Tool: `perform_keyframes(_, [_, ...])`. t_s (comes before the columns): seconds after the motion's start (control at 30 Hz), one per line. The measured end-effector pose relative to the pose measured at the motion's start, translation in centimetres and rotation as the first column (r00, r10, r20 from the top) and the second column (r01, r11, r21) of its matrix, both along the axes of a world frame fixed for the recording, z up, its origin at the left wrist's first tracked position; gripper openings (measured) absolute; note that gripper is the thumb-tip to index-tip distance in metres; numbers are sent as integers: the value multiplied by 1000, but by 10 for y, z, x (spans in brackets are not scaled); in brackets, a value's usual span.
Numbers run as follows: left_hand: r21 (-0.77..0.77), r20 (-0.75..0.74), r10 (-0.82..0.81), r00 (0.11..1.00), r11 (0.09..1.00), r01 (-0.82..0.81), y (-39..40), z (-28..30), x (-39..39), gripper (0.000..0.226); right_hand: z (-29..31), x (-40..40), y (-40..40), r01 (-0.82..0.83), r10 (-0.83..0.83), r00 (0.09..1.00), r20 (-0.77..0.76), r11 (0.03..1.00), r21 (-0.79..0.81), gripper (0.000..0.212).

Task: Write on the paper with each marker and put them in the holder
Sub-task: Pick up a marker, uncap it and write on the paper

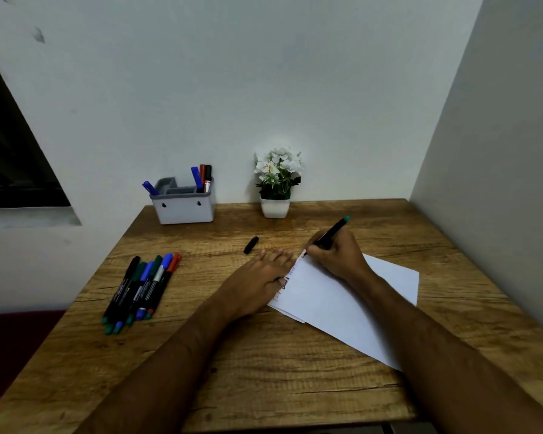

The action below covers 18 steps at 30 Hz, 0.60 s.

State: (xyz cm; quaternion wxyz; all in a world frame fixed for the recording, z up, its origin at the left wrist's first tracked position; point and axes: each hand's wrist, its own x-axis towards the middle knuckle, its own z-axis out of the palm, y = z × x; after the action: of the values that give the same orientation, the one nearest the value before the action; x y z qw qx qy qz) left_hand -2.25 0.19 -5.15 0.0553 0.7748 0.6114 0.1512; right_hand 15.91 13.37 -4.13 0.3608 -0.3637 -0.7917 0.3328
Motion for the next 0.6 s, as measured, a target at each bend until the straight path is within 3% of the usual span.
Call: perform_keyframes(0.6, [15,0,-11,1000,1000,11,3,-5,-3,54,-4,-1,4,68,-68,998,-16,998,6,8])
